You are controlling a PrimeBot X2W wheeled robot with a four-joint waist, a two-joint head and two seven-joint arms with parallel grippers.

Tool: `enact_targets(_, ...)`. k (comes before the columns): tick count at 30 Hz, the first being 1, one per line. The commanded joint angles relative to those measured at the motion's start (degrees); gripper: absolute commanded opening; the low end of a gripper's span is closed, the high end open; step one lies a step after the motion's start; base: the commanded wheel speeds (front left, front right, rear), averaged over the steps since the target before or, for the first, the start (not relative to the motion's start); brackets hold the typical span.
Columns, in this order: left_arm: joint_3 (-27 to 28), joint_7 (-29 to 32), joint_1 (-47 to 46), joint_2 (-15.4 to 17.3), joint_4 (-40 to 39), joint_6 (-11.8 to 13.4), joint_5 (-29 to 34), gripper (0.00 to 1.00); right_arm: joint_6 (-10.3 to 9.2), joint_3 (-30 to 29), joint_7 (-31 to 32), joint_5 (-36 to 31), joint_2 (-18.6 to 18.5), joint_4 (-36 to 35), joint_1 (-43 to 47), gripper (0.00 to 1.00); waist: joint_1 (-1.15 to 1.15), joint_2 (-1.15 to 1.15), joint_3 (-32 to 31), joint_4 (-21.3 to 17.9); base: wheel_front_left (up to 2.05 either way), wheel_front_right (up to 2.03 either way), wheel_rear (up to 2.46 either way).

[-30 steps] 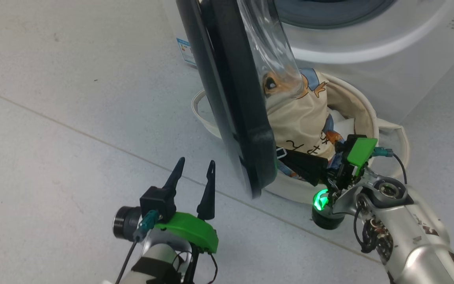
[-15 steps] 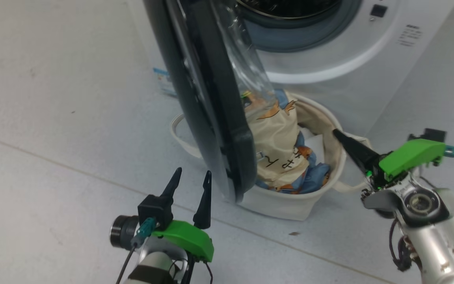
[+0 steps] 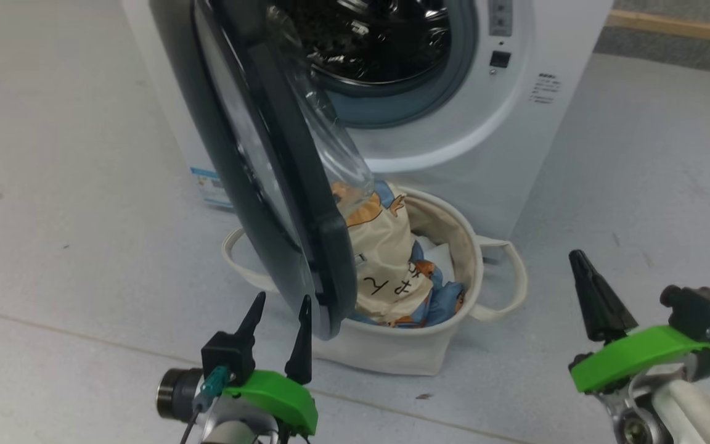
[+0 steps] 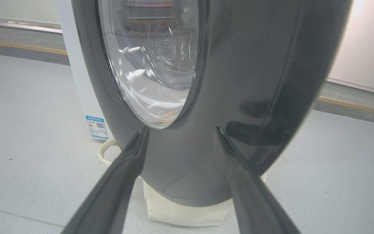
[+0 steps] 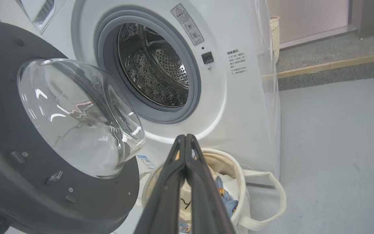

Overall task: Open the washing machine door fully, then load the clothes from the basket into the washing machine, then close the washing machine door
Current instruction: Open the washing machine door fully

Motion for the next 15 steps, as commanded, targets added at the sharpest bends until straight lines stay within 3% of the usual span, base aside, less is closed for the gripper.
enact_targets(1,2.4,-0.7,-0.5,0.8,-1.4,-0.2,0.6,1.0,0.01,-1.3,-0.9,-4.5,-0.5,-2.4,0.3,0.0,0.0,0.0,-0.7,-1.1,0.0,0.0,0.0)
enact_targets(4,2.9,-0.7,-0.1,0.8,-1.4,-0.5,1.0,1.0,0.01,-4.8,-0.9,-13.0,2.8,-5.5,3.9,0.0,0.0,0.0,-1.2,-1.6,0.0,0.0,0.0)
enact_targets(7,3.3,-0.7,0.1,0.8,-1.4,-0.6,1.2,1.0,0.01,-6.2,-0.9,-17.0,4.6,-6.8,6.4,0.0,0.0,0.0,-1.5,-2.0,0.0,0.0,0.0)
enact_targets(8,3.5,-0.7,0.3,0.8,-1.4,-0.6,1.3,1.0,0.01,-7.2,-0.9,-18.9,5.5,-7.3,7.5,0.29,0.0,0.0,-1.5,-2.1,0.0,0.0,0.0)
enact_targets(9,3.7,-0.7,0.4,0.8,-1.4,-0.7,1.4,1.0,0.01,-8.1,-0.9,-20.0,6.5,-7.3,8.7,0.92,0.0,0.0,-1.6,-2.2,0.0,0.0,0.0)
enact_targets(10,3.8,-0.7,0.5,0.8,-1.3,-0.8,1.5,1.0,0.01,-8.6,-0.9,-20.7,7.4,-7.1,9.7,1.0,0.0,0.0,-1.7,-2.3,0.0,0.0,0.0)
enact_targets(15,4.6,-0.7,1.3,0.8,-2.0,-1.2,1.9,1.0,0.01,-11.1,-0.9,-23.9,10.8,-4.7,12.6,1.0,0.0,0.0,-2.2,-3.0,0.0,0.0,0.0)
